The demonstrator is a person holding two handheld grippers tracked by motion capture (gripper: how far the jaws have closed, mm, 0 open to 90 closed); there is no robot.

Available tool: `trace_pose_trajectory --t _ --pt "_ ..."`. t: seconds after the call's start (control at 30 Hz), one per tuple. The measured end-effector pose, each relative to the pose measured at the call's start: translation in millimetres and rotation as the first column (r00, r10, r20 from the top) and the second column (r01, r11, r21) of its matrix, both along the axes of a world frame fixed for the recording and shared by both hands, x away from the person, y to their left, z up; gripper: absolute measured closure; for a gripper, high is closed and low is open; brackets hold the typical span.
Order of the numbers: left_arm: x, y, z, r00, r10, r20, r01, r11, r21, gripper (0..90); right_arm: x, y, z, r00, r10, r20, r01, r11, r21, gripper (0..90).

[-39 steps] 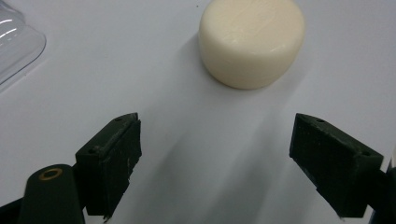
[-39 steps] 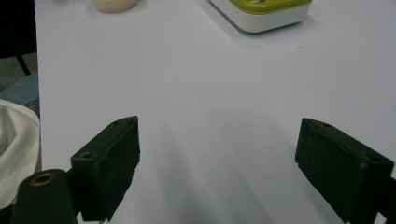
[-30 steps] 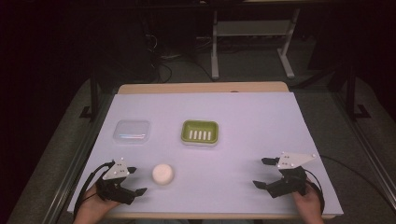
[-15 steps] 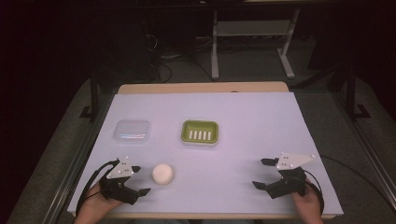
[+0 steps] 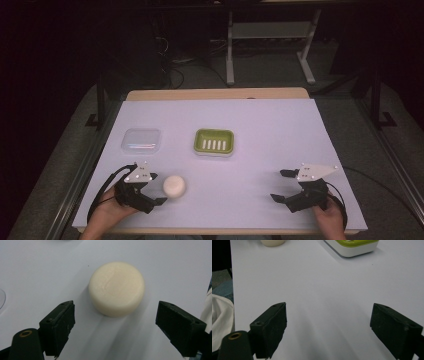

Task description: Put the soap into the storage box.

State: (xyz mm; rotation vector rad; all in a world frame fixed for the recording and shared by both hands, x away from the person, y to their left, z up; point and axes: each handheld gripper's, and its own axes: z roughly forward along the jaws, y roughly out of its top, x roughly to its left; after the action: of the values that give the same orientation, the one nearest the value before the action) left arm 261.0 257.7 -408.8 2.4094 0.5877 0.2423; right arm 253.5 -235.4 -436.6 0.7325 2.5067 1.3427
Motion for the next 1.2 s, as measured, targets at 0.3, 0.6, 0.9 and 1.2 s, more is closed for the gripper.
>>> trace_pose_trajectory --t 0.3,0.6,0.9,1.2 --pt "13.3 -16.5 2.8 0.9991 -0.037 -0.021 0.038 0.9984 0.042 16.2 -0.1 -0.1 -0.1 1.0 0.0 0.0 0.0 1.0 0.004 13.1" --pt "19.2 -26.1 -1.1 0.9973 -0.05 -0.054 0.053 0.9973 0.052 16.2 0.0 0.5 -0.3 1.0 0.002 0.0 -0.002 1.0 0.001 13.1" --pt "20.2 -32.0 -8.0 0.9972 -0.055 -0.05 0.059 0.995 0.08 16.2 -0.4 -0.2 -0.1 1.0 0.004 0.0 -0.004 1.0 0.001 13.1" --pt "21.7 -35.9 -9.0 0.9973 -0.057 -0.048 0.061 0.994 0.091 16.2 -0.5 0.4 0.5 1.0 0.01 0.001 -0.01 1.0 0.005 13.1"
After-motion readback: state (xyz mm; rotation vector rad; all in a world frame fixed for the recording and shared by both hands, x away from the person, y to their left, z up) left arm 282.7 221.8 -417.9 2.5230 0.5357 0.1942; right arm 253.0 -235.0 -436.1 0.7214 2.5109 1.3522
